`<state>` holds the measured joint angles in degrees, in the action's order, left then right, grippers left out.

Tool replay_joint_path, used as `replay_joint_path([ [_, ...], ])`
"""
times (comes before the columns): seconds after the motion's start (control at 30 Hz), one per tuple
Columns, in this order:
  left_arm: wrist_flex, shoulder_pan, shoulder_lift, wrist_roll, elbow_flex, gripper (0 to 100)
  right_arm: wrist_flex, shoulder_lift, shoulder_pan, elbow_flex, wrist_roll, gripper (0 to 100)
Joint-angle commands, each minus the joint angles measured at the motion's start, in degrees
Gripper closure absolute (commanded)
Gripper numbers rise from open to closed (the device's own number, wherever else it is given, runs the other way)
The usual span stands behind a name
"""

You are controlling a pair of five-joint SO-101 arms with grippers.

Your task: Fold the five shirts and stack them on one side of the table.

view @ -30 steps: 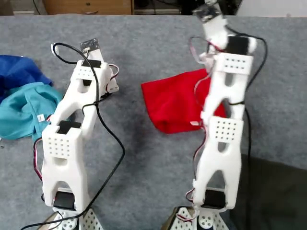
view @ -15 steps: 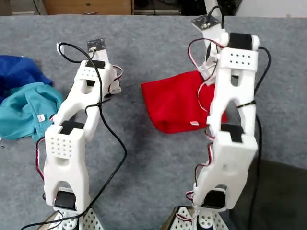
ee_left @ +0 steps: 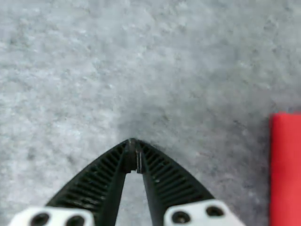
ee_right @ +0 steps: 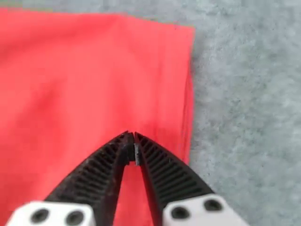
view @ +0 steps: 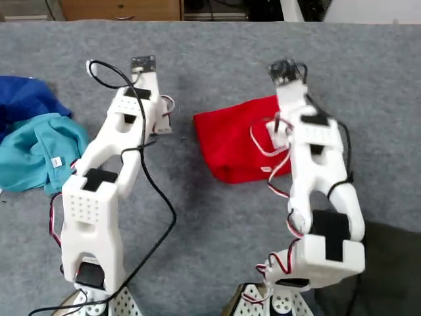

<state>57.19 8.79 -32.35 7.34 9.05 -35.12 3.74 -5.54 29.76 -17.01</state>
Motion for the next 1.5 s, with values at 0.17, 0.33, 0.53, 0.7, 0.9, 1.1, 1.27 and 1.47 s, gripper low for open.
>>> replay_joint_path([
  [0.17, -11.0, 11.9, 26.5, -0.1, -24.4, 98, 9.6, 1.5, -3.8, -1.6, 1.8, 98.4],
  [0.33, -20.5, 19.2, 34.7, 7.1, -28.5, 98, 9.8, 1.2, -5.8, -1.6, 4.0, 98.4],
  [0.53, -15.6, 23.0, 29.2, 14.7, -20.1, 98, 9.9, 1.5, -7.6, -2.9, 4.0, 98.4],
  [0.7, -10.3, 26.6, 26.6, 15.0, -17.3, 98, 11.1, 1.4, -8.0, -2.9, 6.0, 98.4],
  [0.9, -7.1, 29.7, 25.9, 15.0, -17.8, 98, 12.1, 1.5, -10.4, -3.6, 9.2, 98.4],
  [1.1, -6.1, 29.7, 25.8, 15.0, -20.5, 98, 12.4, 1.5, -11.6, -3.7, 10.0, 98.4],
  [1.27, -9.1, 31.8, 25.0, 15.0, -25.9, 98, 12.6, 1.5, -11.6, -3.7, 10.0, 98.4],
  [1.47, -9.5, 35.2, 23.4, 15.0, -26.7, 98, 16.2, 1.6, -11.6, -3.4, 9.6, 98.4],
])
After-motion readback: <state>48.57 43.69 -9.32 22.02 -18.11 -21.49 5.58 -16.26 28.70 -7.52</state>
